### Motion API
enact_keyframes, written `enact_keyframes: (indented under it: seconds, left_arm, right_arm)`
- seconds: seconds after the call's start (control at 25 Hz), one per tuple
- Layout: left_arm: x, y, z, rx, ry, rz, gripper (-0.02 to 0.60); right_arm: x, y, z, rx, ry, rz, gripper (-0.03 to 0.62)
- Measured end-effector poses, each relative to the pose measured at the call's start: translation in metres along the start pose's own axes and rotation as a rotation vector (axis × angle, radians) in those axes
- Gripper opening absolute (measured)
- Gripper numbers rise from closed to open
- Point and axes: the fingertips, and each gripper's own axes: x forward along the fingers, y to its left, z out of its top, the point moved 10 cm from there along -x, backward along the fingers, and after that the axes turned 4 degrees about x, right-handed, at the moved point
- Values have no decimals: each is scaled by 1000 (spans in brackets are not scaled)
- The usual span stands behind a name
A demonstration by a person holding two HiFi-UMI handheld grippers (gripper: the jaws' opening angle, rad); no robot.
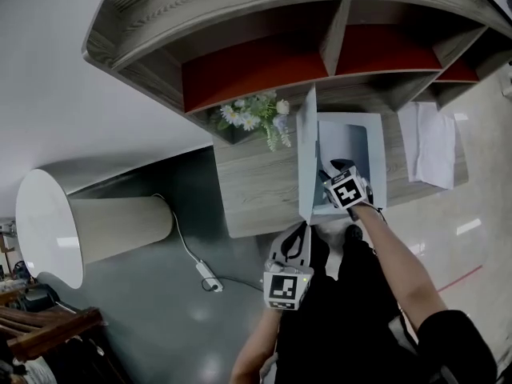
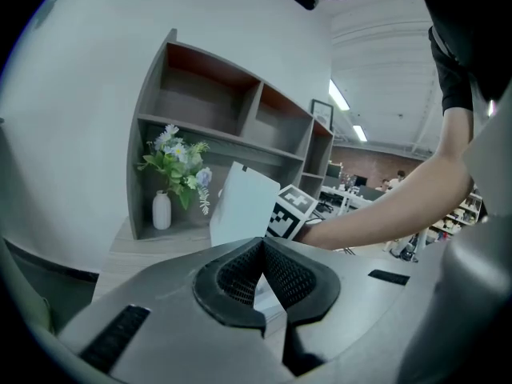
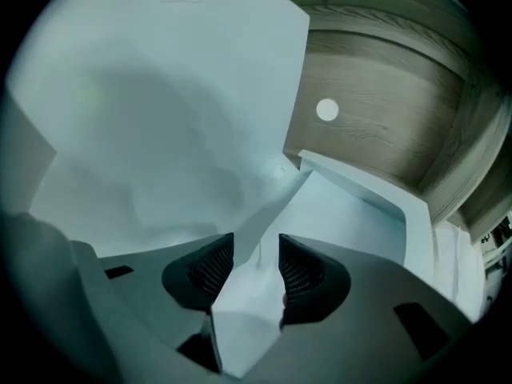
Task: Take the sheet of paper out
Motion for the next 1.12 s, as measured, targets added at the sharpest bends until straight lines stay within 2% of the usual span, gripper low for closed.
enact_keyframes:
  seconds: [0.12, 0.32, 0.4, 0.48, 0.56, 0.64, 0.88, 1.12]
  left_arm:
    - [-1, 3, 1, -19, -2, -15, 11]
    - [-2, 9, 2, -42, -14, -17, 11]
    - [-3, 12, 1, -33, -5, -20, 11]
    - [-4, 13, 1, -37, -2, -18, 11]
    - [-4, 14, 1, -56, -11, -10, 11]
    - [-5, 15, 1, -41, -1, -15, 11]
    - [-4, 15, -1, -12, 7, -38, 11]
    - [0, 10, -2, -21, -3, -43, 11]
  right_arm:
    - [18, 3, 1, -15, 59, -24, 150]
    - [35, 3, 2, -27, 99, -56, 149]
    - [39, 1, 0, -23, 116, -77, 124]
    - [39, 0, -3, -15, 118, -95, 66]
    - [37, 0, -3, -6, 112, -100, 39]
    - [34, 1, -2, 0, 99, -109, 20]
    - [21, 2, -2, 53, 54, -76, 14]
    - [-7, 10, 15, 85, -45, -20, 14]
